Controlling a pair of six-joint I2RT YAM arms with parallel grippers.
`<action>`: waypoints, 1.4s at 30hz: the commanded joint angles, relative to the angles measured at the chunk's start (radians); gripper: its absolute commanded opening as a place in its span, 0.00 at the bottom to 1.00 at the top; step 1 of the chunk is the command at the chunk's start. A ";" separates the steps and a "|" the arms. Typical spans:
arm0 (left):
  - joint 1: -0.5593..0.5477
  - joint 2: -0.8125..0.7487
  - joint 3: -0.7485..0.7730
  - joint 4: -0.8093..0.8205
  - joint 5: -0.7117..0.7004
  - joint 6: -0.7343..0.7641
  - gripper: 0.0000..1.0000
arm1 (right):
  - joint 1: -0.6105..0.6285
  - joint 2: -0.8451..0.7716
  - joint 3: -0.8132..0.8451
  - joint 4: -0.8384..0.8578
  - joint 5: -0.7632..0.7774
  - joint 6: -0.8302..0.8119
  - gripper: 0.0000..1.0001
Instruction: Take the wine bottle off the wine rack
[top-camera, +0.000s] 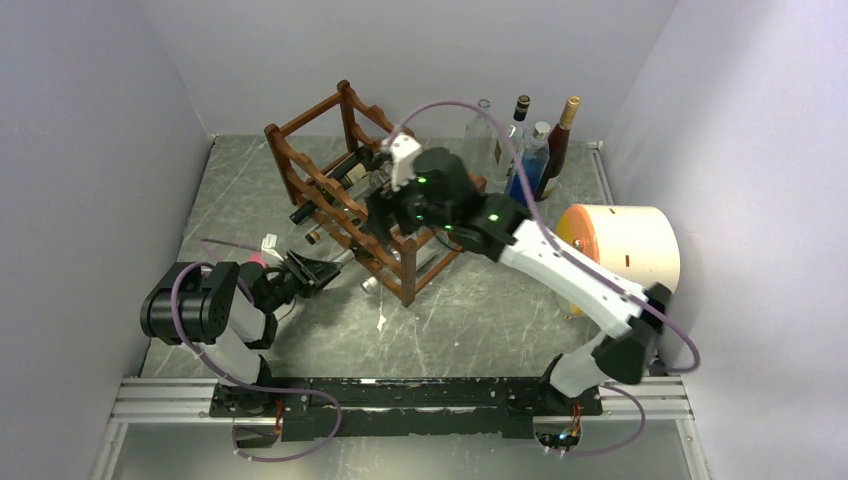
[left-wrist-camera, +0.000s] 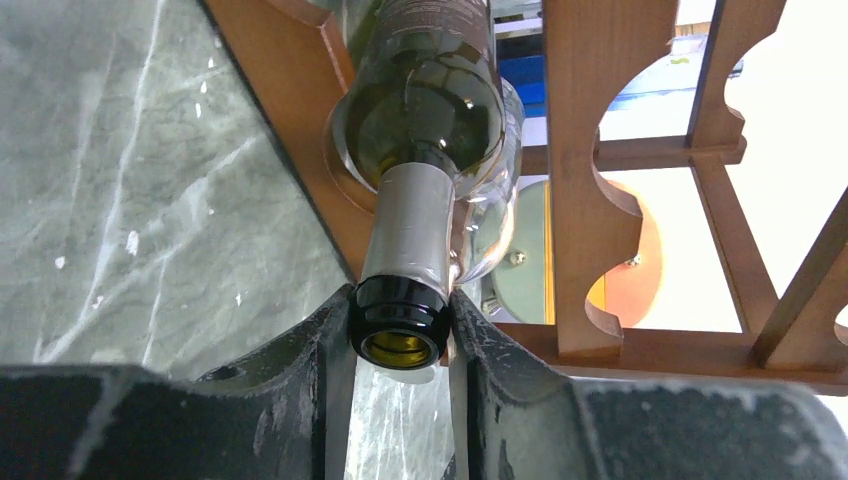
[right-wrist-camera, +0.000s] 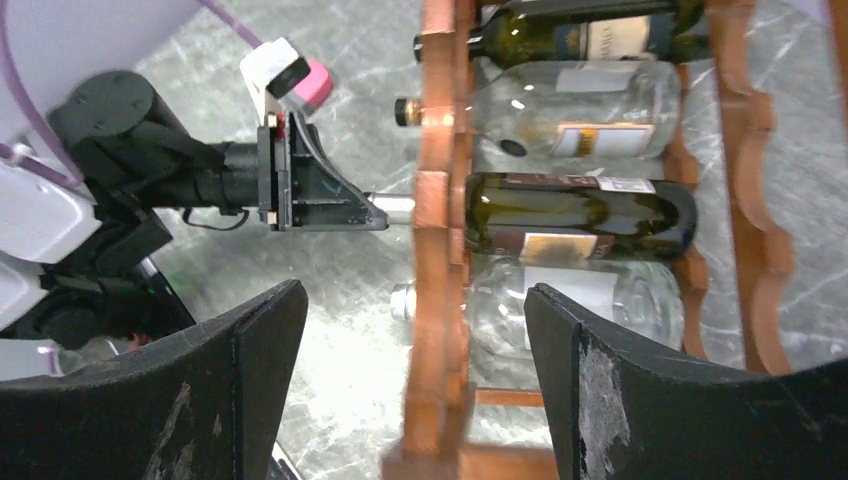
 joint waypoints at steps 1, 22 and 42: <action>0.015 0.011 -0.017 0.126 0.053 -0.020 0.07 | 0.082 0.157 0.143 -0.148 0.137 -0.072 0.82; 0.160 -0.482 -0.058 -0.581 0.135 0.129 0.07 | 0.070 0.319 0.146 -0.044 0.392 0.074 0.63; 0.249 -0.959 0.037 -1.298 0.115 0.194 0.07 | -0.009 0.262 0.091 0.008 0.268 0.000 0.66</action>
